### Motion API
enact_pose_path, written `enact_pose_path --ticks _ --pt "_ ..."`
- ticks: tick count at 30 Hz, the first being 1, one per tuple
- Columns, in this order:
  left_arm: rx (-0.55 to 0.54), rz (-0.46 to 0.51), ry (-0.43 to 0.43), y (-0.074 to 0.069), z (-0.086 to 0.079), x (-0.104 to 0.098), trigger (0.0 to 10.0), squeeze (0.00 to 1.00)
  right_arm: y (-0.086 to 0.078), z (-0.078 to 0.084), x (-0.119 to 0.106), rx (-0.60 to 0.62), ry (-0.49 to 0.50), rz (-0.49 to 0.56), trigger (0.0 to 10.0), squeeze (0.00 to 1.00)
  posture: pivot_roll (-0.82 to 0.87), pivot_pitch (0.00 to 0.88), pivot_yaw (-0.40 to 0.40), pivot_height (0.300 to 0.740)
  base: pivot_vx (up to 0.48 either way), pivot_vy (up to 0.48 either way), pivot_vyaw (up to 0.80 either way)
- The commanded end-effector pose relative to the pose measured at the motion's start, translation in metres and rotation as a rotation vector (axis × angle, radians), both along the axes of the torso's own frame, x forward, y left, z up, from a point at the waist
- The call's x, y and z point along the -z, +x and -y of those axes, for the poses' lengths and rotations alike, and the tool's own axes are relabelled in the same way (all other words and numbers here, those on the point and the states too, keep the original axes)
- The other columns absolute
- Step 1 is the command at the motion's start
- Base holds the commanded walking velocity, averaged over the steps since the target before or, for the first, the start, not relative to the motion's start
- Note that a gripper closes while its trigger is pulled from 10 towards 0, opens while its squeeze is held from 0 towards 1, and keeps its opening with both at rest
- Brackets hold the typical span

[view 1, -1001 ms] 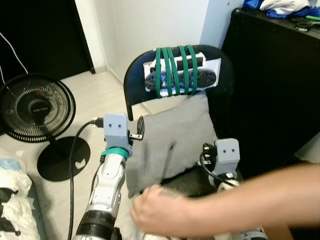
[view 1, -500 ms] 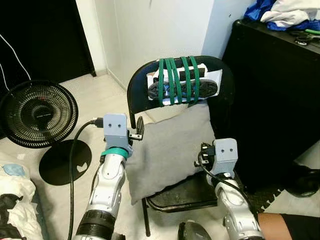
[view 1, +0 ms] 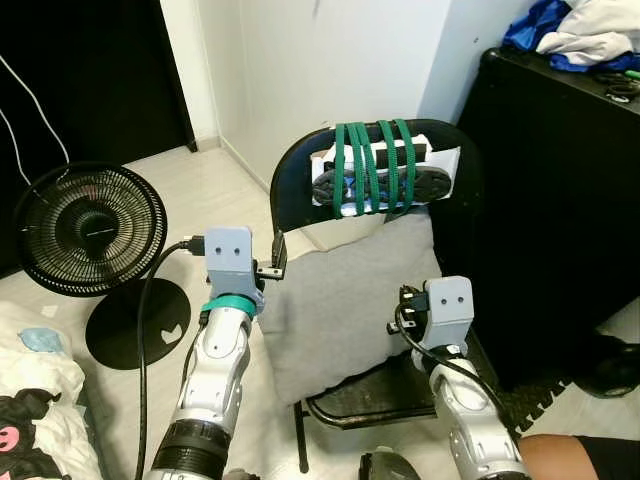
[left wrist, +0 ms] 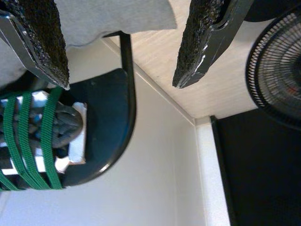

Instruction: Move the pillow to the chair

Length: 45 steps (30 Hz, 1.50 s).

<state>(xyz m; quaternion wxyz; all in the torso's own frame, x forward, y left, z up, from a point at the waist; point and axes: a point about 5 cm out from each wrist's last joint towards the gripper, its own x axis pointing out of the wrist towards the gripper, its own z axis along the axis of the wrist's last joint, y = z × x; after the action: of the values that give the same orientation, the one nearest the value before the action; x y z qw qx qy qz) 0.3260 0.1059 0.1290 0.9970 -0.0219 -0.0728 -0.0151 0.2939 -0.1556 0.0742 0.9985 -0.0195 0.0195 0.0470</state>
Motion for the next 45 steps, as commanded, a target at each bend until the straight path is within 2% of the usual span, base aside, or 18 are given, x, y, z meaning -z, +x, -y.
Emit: enact_pose_path --ticks 1,18,31,36,39,40,41,44,45 --pt "-0.002 -0.024 -0.003 0.0 0.0 0.004 10.0 0.0 0.0 -0.002 0.0 -0.009 0.004 0.006 10.0 0.0 -0.02 0.0 0.033 0.679 0.0 0.0 0.0" --pt "0.004 -0.024 0.007 0.0 0.0 0.005 10.0 0.0 0.001 -0.002 0.0 -0.013 0.005 0.009 10.0 0.0 -0.03 0.0 0.036 0.74 0.0 0.0 0.0" --pt "0.016 -0.033 0.014 -0.001 0.002 0.009 10.0 0.0 -0.001 0.001 0.003 -0.005 0.005 -0.001 10.0 0.0 -0.03 0.0 0.043 0.74 0.0 0.0 0.0" --pt "0.022 -0.061 0.04 -0.001 0.002 0.015 10.0 0.0 -0.001 0.002 0.009 0.018 0.006 -0.029 10.0 0.0 -0.03 0.0 0.044 0.74 0.0 0.0 0.0" --pt "0.03 -0.142 0.119 0.0 0.0 0.031 10.0 0.0 -0.001 0.003 0.02 0.025 0.072 -0.097 10.0 0.0 -0.03 0.0 0.048 0.74 0.0 0.0 0.0" --pt "0.03 -0.142 0.119 0.0 0.0 0.031 10.0 0.0 -0.001 0.003 0.02 0.025 0.072 -0.097 10.0 0.0 -0.03 0.0 0.048 0.74 0.0 0.0 0.0" --pt "0.011 -0.199 0.165 -0.001 -0.005 0.044 10.0 0.0 -0.002 0.005 0.034 0.038 0.062 -0.18 10.0 0.0 -0.04 0.0 0.052 0.74 0.0 0.0 0.0" --pt "-0.004 -0.234 0.194 -0.001 -0.009 0.052 10.0 0.0 -0.003 0.007 0.044 0.047 0.047 -0.239 10.0 0.0 -0.04 0.0 0.053 0.74 0.0 0.0 0.0" --pt "-0.024 -0.279 0.214 -0.003 -0.014 0.062 10.0 0.0 -0.005 0.008 0.051 0.047 0.029 -0.279 10.0 0.0 -0.03 0.0 0.05 0.74 0.0 0.0 0.0"
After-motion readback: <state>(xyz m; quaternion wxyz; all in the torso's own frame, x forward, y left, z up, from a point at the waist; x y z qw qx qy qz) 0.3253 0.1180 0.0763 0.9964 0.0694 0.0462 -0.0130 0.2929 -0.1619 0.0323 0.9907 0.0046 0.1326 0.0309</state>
